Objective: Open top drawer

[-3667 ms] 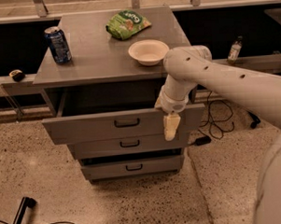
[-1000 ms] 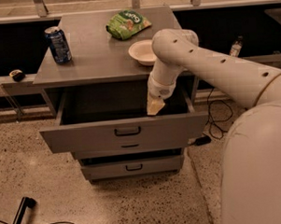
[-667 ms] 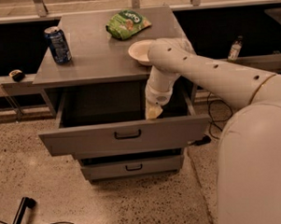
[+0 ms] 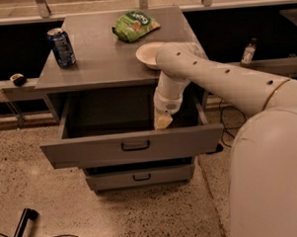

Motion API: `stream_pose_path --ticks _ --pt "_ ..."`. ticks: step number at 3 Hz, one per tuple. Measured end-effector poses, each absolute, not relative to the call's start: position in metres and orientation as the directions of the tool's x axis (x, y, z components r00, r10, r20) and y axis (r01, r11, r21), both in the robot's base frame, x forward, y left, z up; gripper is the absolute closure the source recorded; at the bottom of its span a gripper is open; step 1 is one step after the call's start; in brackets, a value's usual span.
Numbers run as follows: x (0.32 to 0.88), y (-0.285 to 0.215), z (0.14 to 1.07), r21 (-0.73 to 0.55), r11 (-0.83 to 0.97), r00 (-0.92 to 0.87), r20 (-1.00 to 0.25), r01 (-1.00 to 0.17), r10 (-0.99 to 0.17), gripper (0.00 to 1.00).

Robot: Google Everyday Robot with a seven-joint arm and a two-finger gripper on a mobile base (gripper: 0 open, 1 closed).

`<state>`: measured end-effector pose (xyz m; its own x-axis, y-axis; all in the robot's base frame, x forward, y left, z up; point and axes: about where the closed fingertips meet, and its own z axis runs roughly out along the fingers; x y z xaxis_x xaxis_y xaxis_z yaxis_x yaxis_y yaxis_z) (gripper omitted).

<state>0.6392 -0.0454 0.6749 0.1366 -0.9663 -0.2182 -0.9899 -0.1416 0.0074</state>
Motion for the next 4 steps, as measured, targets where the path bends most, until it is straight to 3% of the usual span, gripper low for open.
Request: stream_pose_path --ticks 2,3,4 --pt "0.588 -0.053 0.677 0.140 -0.207 0.159 -0.292 -0.968 -0.943 1.00" --pt "0.590 -0.052 0.677 0.140 -0.207 0.159 -0.292 -0.968 -0.943 1.00" --pt "0.558 -0.051 0.686 0.198 -0.250 0.162 -0.378 -0.948 -0.912 1.00"
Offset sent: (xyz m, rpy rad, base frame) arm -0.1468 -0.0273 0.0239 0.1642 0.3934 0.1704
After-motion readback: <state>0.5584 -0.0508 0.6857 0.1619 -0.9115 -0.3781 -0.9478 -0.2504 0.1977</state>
